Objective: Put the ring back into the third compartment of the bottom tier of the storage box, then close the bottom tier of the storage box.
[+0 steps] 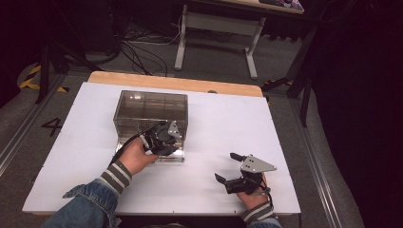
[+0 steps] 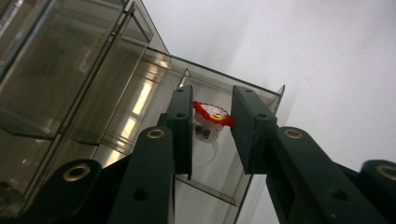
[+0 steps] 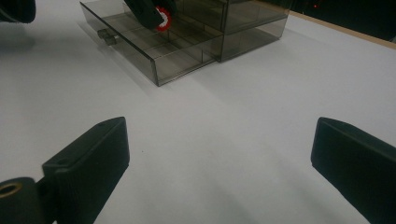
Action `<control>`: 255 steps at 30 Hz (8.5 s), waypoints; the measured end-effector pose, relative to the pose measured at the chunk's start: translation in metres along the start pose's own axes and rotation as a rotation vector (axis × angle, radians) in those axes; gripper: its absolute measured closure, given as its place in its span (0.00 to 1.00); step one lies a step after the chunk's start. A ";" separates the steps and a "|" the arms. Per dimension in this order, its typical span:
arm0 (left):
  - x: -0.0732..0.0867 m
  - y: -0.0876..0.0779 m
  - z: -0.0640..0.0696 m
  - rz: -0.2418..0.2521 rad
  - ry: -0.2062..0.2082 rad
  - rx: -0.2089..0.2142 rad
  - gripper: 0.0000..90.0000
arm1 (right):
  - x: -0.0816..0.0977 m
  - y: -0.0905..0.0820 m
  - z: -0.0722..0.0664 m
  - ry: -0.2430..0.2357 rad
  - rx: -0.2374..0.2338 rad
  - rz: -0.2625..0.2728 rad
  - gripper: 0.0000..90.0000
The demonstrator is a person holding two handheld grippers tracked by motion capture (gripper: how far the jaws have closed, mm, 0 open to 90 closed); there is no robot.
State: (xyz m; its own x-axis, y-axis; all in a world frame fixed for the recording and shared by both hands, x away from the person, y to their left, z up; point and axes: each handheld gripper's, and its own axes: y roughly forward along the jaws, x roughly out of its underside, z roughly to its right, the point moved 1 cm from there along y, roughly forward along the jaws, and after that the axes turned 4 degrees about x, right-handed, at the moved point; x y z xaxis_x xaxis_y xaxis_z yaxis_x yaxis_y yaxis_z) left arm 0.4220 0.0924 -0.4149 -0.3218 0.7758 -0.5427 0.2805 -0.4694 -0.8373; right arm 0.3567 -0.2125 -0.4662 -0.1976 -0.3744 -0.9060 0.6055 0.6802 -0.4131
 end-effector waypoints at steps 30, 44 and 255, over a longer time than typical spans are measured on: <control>0.000 0.022 -0.005 -0.083 -0.026 0.024 0.78 | 0.000 0.000 0.000 0.000 -0.001 -0.001 0.06; 0.000 0.026 -0.004 -0.096 -0.016 0.010 0.75 | 0.000 0.000 0.000 0.006 -0.002 -0.001 0.06; 0.086 -0.020 -0.007 -0.182 -0.198 -0.063 1.00 | 0.000 0.001 0.000 -0.004 -0.013 -0.009 0.05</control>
State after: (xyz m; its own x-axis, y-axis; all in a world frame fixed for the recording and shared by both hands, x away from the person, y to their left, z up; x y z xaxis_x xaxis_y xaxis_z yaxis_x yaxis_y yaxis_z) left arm 0.3951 0.1719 -0.4440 -0.5403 0.7447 -0.3918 0.2558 -0.2982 -0.9196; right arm 0.3568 -0.2118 -0.4668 -0.1997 -0.3829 -0.9020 0.5939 0.6849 -0.4222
